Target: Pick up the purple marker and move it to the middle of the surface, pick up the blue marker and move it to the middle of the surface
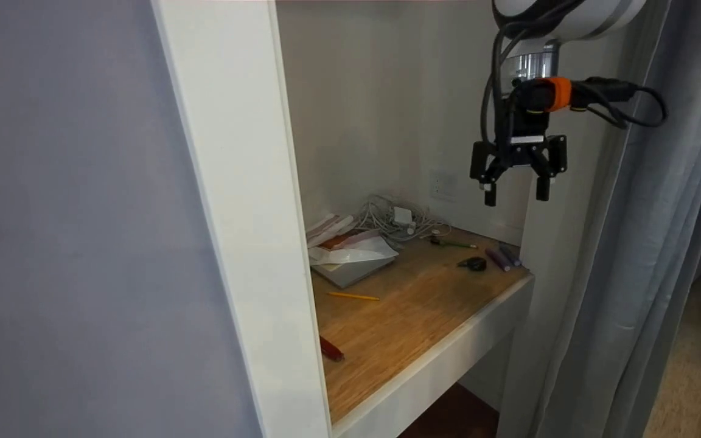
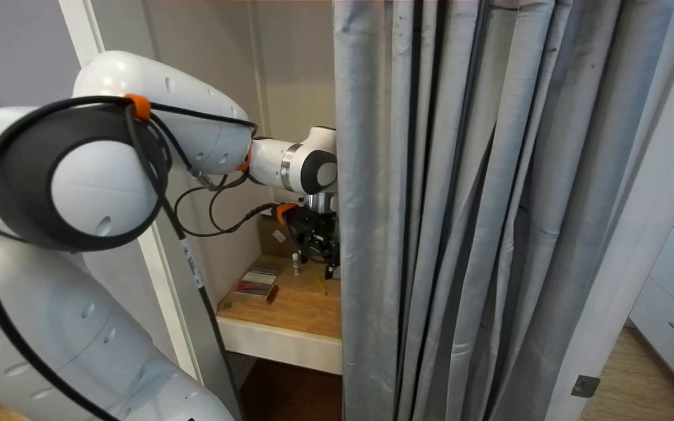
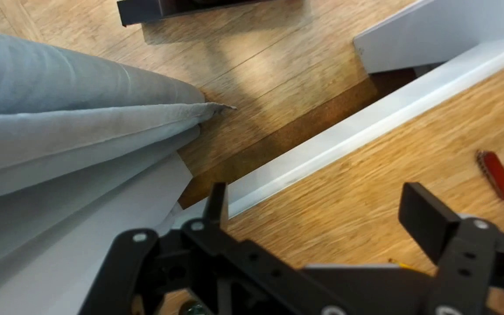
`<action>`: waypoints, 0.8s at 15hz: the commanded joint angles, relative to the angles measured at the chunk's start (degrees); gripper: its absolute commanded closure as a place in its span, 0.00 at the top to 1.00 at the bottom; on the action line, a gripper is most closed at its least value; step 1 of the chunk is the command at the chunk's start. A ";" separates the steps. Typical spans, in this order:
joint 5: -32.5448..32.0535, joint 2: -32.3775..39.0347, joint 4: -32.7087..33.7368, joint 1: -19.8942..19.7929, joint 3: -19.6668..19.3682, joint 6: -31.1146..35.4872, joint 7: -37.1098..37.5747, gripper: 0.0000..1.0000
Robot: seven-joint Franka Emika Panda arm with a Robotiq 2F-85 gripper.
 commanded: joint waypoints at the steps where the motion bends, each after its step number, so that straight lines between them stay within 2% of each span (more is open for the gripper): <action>1: -0.52 5.44 3.16 -0.55 1.96 4.91 12.66 1.00; 7: -8.52 8.39 4.03 -0.64 2.99 10.24 34.07 1.00; 8: -5.77 7.42 3.30 0.30 2.16 8.81 28.15 1.00; 12: -6.19 7.60 3.20 0.32 2.10 8.96 28.64 1.00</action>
